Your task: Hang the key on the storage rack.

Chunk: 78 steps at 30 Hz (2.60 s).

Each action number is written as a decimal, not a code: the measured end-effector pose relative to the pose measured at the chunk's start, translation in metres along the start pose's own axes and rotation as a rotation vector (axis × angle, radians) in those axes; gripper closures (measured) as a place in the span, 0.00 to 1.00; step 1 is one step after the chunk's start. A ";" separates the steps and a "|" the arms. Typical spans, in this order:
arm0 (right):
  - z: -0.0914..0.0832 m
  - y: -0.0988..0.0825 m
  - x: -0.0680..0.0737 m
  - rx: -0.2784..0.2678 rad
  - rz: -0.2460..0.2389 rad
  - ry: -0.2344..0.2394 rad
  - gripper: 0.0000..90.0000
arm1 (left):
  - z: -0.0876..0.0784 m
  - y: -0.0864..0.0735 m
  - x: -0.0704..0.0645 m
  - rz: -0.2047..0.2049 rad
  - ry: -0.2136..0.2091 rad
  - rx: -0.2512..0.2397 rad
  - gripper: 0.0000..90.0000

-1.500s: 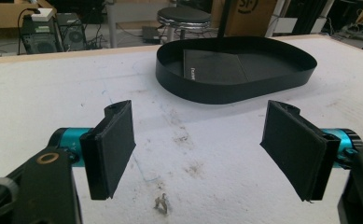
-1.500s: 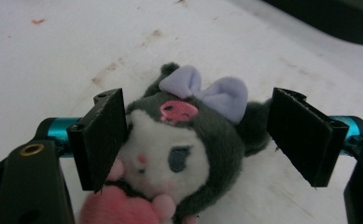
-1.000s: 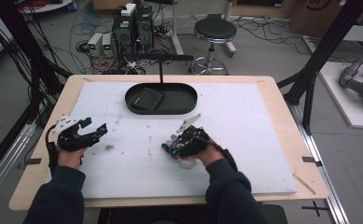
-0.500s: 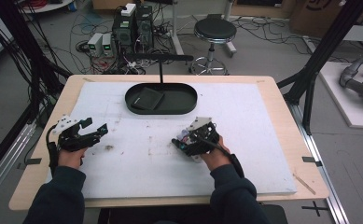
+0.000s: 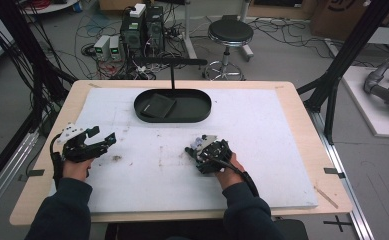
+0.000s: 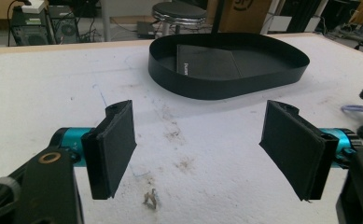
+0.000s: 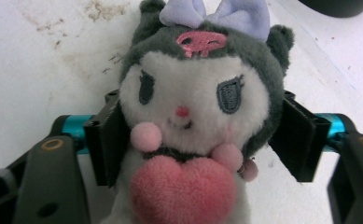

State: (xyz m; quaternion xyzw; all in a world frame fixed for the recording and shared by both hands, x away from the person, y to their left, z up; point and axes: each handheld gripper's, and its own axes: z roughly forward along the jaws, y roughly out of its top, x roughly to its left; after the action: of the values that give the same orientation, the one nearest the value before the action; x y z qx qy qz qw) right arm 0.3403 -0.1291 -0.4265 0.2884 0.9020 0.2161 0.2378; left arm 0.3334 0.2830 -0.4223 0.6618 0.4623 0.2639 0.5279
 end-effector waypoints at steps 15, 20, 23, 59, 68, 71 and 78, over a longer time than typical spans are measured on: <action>-0.047 0.014 -0.082 -0.201 0.113 0.227 0.37 | 0.001 0.000 -0.001 -0.001 -0.013 -0.005 0.29; -0.065 0.031 -0.107 -0.229 0.118 0.170 0.37 | 0.001 0.001 -0.002 0.006 -0.013 -0.030 0.27; -0.071 0.044 -0.119 -0.257 0.122 0.137 0.37 | 0.002 0.001 -0.003 0.017 -0.019 -0.048 0.26; -0.043 0.160 -0.181 -0.290 0.198 0.006 0.37 | 0.008 0.000 -0.002 0.069 -0.032 -0.027 0.26; -0.044 0.153 -0.184 -0.280 0.222 0.019 0.37 | 0.008 0.000 -0.002 0.064 -0.033 -0.033 0.27; -0.039 0.155 -0.185 -0.269 0.228 -0.007 0.36 | 0.008 0.000 -0.002 0.062 -0.032 -0.033 0.27; -0.023 0.157 -0.187 -0.217 0.276 -0.104 0.36 | 0.009 -0.001 -0.001 0.057 -0.030 -0.031 0.27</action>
State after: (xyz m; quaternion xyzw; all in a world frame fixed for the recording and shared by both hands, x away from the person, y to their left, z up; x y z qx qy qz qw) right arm 0.5280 -0.1357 -0.2688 0.3929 0.8118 0.3274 0.2819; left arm 0.3401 0.2784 -0.4253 0.6702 0.4314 0.2761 0.5372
